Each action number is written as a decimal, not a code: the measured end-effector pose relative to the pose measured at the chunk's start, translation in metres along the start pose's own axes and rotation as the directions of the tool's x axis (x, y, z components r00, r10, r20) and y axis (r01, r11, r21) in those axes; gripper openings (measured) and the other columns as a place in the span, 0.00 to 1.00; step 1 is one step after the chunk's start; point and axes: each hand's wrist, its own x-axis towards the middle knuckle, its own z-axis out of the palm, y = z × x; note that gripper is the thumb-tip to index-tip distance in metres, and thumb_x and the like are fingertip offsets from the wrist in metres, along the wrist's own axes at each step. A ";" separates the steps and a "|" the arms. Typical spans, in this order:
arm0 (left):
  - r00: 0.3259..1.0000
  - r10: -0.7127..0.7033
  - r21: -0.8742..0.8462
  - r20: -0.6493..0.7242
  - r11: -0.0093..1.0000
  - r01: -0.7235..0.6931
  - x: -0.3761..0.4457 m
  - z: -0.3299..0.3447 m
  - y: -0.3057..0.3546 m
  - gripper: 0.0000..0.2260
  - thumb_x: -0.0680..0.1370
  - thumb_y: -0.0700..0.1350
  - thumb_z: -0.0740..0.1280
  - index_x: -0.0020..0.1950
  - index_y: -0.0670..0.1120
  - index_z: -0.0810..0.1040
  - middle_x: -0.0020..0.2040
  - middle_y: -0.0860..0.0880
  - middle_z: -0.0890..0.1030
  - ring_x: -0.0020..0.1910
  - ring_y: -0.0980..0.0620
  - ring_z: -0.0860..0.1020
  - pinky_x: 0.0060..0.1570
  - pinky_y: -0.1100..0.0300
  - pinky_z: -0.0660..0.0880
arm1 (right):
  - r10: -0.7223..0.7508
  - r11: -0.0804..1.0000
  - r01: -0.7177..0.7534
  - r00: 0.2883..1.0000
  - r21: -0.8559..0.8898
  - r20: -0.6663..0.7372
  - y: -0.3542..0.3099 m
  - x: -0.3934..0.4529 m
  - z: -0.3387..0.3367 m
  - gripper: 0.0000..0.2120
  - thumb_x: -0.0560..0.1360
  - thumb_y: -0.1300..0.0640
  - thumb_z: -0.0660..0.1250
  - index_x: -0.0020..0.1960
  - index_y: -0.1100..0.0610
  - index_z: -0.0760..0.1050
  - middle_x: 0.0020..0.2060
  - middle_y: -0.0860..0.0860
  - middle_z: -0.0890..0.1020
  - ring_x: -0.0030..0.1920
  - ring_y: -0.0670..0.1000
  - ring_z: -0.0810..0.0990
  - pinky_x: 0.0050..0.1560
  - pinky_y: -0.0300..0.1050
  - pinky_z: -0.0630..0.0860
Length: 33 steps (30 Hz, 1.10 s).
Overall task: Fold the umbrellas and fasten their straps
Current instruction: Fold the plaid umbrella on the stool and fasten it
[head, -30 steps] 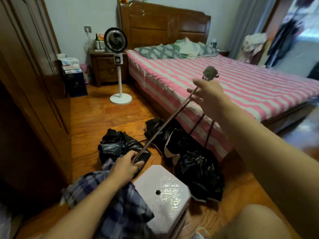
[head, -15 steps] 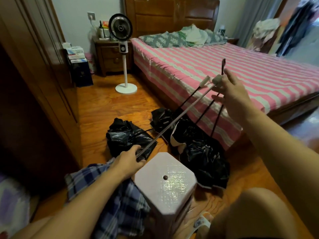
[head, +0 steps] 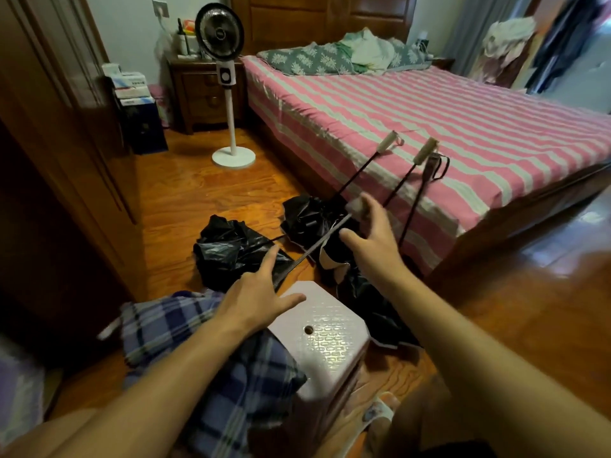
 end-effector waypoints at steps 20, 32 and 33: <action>0.947 0.109 -0.548 -0.301 0.793 -0.266 0.060 0.057 0.072 0.37 0.70 0.58 0.78 0.74 0.53 0.64 0.35 0.56 0.81 0.38 0.47 0.82 0.40 0.47 0.79 | -0.395 0.916 0.396 0.918 -0.064 0.029 -0.006 0.009 -0.008 0.05 0.73 0.61 0.77 0.48 0.59 0.84 0.49 0.51 0.84 0.51 0.44 0.83 0.53 0.43 0.81; 0.971 0.154 -0.662 -0.184 0.711 -0.238 0.040 0.075 0.064 0.45 0.71 0.45 0.79 0.81 0.57 0.57 0.54 0.64 0.79 0.55 0.57 0.81 0.52 0.60 0.78 | -0.281 0.933 0.324 0.926 -0.154 0.252 0.046 -0.009 0.006 0.08 0.70 0.63 0.79 0.45 0.58 0.81 0.56 0.52 0.85 0.55 0.49 0.84 0.55 0.54 0.81; 0.970 0.168 -0.644 -0.173 0.726 -0.241 0.038 0.074 0.060 0.47 0.70 0.48 0.80 0.81 0.59 0.55 0.55 0.64 0.80 0.56 0.58 0.80 0.54 0.58 0.78 | -0.275 0.938 0.316 0.929 -0.145 0.248 0.047 -0.007 0.008 0.08 0.71 0.63 0.79 0.45 0.56 0.81 0.56 0.51 0.85 0.55 0.49 0.84 0.55 0.53 0.81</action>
